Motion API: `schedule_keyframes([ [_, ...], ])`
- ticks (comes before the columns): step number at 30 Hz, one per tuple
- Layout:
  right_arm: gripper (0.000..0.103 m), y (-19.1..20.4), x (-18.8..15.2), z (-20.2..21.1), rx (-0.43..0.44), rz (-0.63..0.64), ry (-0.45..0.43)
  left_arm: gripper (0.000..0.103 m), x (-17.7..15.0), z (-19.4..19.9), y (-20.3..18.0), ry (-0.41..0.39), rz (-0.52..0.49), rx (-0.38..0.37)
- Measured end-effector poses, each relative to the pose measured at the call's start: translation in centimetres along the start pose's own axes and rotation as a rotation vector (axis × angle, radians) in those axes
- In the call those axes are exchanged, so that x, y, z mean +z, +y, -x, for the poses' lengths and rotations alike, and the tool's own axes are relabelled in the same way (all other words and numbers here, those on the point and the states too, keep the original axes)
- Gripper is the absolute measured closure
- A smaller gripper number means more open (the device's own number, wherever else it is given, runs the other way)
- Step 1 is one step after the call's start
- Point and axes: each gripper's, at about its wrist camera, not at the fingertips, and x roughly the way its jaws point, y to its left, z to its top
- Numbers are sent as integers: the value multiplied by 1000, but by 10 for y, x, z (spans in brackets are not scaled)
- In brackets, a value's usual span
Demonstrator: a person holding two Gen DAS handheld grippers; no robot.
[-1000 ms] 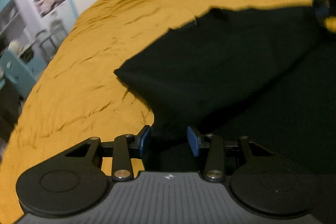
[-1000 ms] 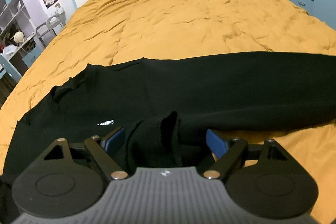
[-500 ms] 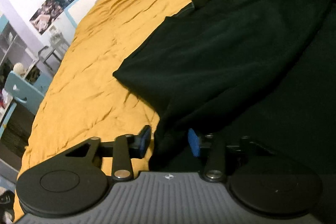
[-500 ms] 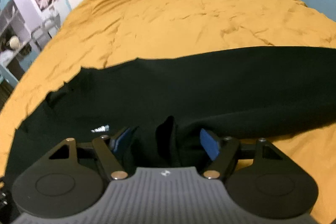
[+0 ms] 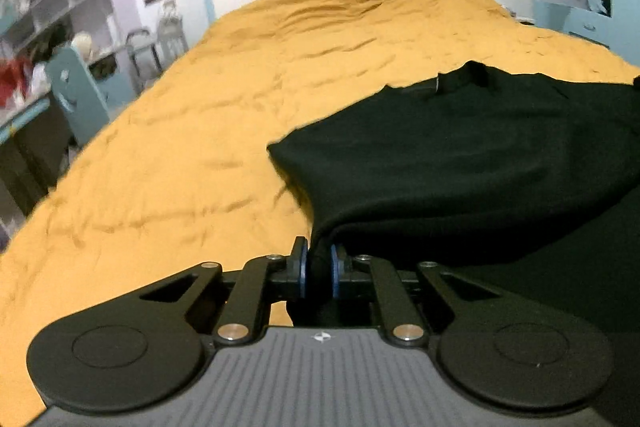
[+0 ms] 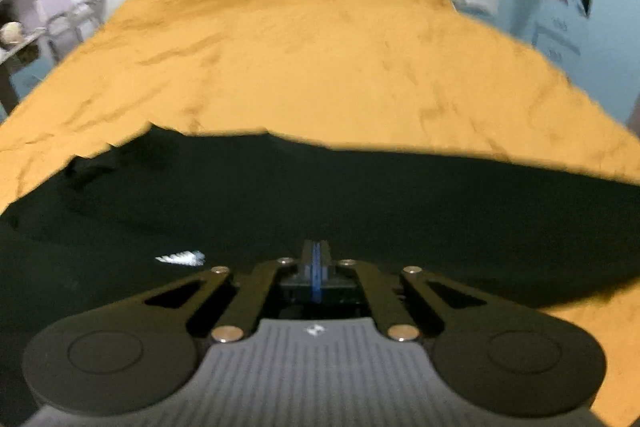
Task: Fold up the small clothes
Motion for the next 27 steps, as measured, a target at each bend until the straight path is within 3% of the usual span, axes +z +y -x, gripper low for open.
schedule_keyframes([
  [4, 103, 5, -4, -7, 84, -20, 65, 91, -8, -21, 10, 83, 83, -45],
  [6, 97, -2, -3, -7, 65, -32, 27, 90, -9, -22, 13, 87, 105, -59],
  [8, 45, -11, -2, -8, 68, -30, -18, 90, -8, -20, 13, 86, 101, -60],
  [9, 42, -14, -1, -11, 73, -25, -22, 89, -8, -20, 13, 89, 94, -60],
  [16, 52, -25, -10, -50, 82, -46, 139, 87, -10, -27, 10, 106, 74, -51],
  [18, 65, -24, -16, -51, 99, -66, 155, 87, -10, -27, 11, 107, 76, -53],
  [19, 94, -26, -18, -50, 124, -92, 155, 85, -10, -27, 11, 107, 77, -52],
  [20, 102, -27, -19, -48, 142, -104, 146, 84, -10, -27, 11, 107, 76, -47],
  [24, 103, -15, -12, -31, 152, -111, 54, 88, -10, -21, 7, 75, 63, -19],
  [27, 103, -5, 1, -12, 194, -108, -36, 90, -9, -3, 16, -31, 150, -8],
])
